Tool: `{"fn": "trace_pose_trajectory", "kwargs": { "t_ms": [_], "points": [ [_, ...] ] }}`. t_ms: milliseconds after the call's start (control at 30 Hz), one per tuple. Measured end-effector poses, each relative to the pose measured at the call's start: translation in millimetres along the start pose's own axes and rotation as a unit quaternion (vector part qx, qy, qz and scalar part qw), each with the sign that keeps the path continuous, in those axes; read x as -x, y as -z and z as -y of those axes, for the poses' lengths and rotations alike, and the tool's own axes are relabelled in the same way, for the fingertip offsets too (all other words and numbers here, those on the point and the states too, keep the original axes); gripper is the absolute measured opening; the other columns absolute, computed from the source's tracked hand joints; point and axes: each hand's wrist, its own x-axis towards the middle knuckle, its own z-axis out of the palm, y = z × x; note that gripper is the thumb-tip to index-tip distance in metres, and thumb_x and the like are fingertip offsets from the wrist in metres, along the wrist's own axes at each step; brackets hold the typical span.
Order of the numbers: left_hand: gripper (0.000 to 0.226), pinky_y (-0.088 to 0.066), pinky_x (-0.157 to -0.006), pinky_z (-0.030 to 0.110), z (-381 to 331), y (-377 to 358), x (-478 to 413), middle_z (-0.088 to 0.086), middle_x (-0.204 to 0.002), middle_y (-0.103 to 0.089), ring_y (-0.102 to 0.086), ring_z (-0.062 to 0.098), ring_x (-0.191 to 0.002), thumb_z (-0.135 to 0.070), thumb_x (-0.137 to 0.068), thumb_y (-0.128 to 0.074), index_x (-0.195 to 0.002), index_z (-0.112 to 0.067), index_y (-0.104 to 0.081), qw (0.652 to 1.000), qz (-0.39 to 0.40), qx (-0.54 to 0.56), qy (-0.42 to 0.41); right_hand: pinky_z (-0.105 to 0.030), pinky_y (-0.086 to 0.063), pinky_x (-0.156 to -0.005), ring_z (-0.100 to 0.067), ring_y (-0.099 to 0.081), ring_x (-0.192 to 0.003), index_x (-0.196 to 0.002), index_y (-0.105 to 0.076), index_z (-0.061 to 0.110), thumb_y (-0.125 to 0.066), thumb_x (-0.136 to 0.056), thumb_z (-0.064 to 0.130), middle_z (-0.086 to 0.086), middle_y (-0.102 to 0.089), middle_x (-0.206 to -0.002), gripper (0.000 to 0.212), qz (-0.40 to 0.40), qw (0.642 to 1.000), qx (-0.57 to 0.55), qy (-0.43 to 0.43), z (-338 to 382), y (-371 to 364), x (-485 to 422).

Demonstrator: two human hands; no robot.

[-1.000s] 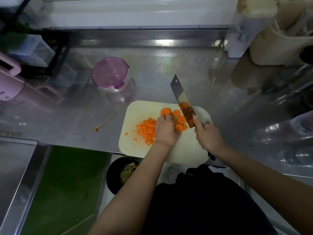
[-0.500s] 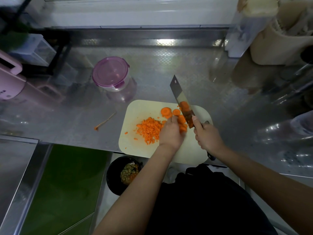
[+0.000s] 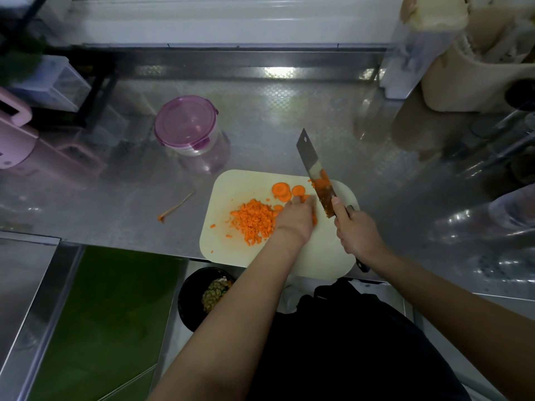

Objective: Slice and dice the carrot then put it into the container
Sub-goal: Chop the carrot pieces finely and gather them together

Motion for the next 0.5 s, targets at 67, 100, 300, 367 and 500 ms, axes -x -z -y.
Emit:
{"fn": "trace_pose_trajectory", "kwargs": {
  "t_ms": [67, 100, 300, 367, 500],
  "points": [
    [0.039, -0.041, -0.092, 0.044, 0, 2, -1, 0.016, -0.132, -0.040, -0.048, 0.036, -0.116, -0.009, -0.092, -0.049, -0.129, -0.009, -0.041, 1.000, -0.001, 0.006, -0.003, -0.026, -0.025, -0.048, -0.015, -0.036, -0.046, -0.052, -0.036, 0.019, -0.039, -0.093, 0.057, 0.009, -0.038, -0.030, 0.056, -0.001, 1.000, -0.008, -0.006, -2, 0, -1],
    [0.037, -0.042, -0.090, 0.044, 1, 3, 1, 0.016, -0.131, -0.042, -0.049, 0.036, -0.114, -0.009, -0.091, -0.050, -0.127, -0.008, -0.042, 1.000, -0.011, 0.010, -0.011, -0.027, -0.025, -0.048, -0.015, -0.036, -0.046, -0.053, -0.036, 0.019, -0.040, -0.093, 0.057, 0.009, -0.038, -0.030, 0.055, -0.002, 1.000, -0.008, -0.008, -3, 1, -2],
    [0.019, -0.044, -0.075, 0.035, 10, -2, 22, 0.008, -0.100, -0.061, -0.057, 0.027, -0.090, -0.006, -0.081, -0.060, -0.098, -0.009, -0.051, 0.983, -0.073, 0.159, -0.054, -0.026, -0.025, -0.047, -0.015, -0.036, -0.045, -0.052, -0.035, 0.021, -0.039, -0.095, 0.054, 0.008, -0.038, -0.040, 0.054, 0.004, 1.000, -0.006, 0.009, -2, -1, 2],
    [0.017, -0.039, -0.069, 0.029, 16, 1, 31, 0.005, -0.090, -0.059, -0.054, 0.020, -0.080, -0.003, -0.081, -0.060, -0.092, -0.011, -0.050, 0.964, -0.094, 0.245, -0.039, -0.025, -0.029, -0.049, -0.016, -0.038, -0.048, -0.045, -0.041, 0.022, -0.038, -0.097, 0.050, 0.000, -0.042, -0.055, 0.059, 0.010, 0.999, 0.002, 0.032, 4, -2, 8],
    [0.025, -0.033, -0.063, 0.013, 46, 9, 52, -0.007, -0.080, -0.051, -0.045, 0.003, -0.071, -0.001, -0.080, -0.065, -0.089, -0.014, -0.046, 0.912, -0.204, 0.356, 0.017, -0.030, -0.038, -0.063, -0.018, -0.048, -0.058, -0.052, -0.044, 0.026, -0.036, -0.099, 0.042, 0.000, -0.048, -0.055, 0.051, 0.057, 0.989, 0.094, 0.104, 21, -7, 25]
  ]
}}
